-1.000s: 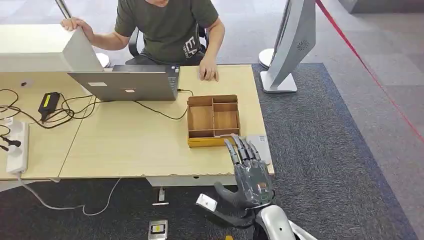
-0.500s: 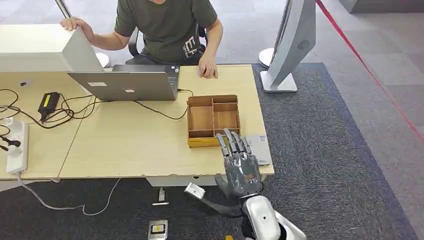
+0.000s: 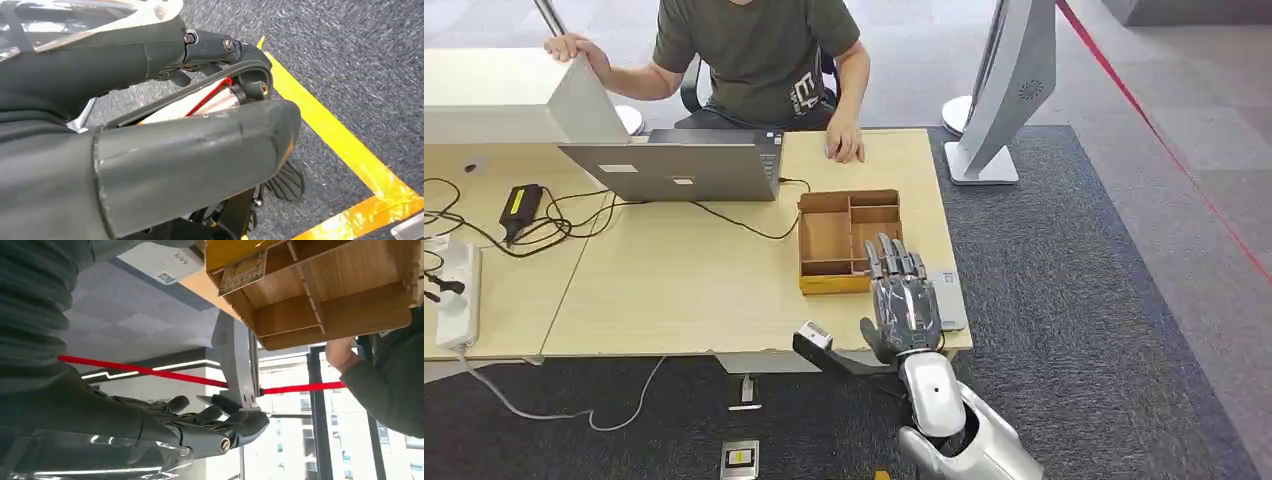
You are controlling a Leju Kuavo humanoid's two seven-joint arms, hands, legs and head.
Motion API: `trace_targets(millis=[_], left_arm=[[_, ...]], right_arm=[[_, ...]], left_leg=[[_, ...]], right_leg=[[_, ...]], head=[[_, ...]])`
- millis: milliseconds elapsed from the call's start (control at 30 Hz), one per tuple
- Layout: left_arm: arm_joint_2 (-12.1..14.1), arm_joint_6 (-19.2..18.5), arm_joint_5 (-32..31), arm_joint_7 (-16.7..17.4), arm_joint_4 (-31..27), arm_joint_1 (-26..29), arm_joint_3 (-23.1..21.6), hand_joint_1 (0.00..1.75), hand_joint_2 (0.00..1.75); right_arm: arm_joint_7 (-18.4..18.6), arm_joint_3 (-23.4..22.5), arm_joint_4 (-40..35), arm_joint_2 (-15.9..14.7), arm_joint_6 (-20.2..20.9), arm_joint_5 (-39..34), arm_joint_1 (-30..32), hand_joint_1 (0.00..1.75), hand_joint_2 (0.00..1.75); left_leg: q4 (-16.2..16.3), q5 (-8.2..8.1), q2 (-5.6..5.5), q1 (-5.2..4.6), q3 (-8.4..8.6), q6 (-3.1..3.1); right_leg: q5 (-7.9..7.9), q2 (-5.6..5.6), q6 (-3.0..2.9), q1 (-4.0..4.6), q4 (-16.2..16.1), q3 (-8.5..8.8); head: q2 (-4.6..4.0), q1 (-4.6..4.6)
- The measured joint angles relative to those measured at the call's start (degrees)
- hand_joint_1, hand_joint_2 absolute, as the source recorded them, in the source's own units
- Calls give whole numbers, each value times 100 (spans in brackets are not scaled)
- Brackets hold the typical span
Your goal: Pass the card to the sensor for recognition and then transmit it.
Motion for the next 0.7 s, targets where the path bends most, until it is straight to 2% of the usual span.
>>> trace_targets(millis=[233, 567, 700], left_arm=[[-2, -50, 65, -166, 0, 3, 74, 0, 0], [0, -61, -13, -74, 0, 6, 114, 0, 0], [11, -90, -64, -92, 0, 7, 114, 0, 0]], right_arm=[[22, -74, 262, 74, 339, 164, -246, 0, 175], [4, -135, 642, 83, 868, 404, -737, 0, 175], [66, -135, 743, 63, 1228, 527, -897, 0, 175]], left_leg=[[0, 0, 0, 0, 0, 0], [1, 2, 0, 0, 1, -1], [1, 2, 0, 0, 1, -1]], right_leg=[[0, 0, 0, 0, 0, 0], [2, 0, -1, 0, 0, 1], [2, 0, -1, 1, 1, -1]], head=[[2, 0], [0, 0], [0, 0]])
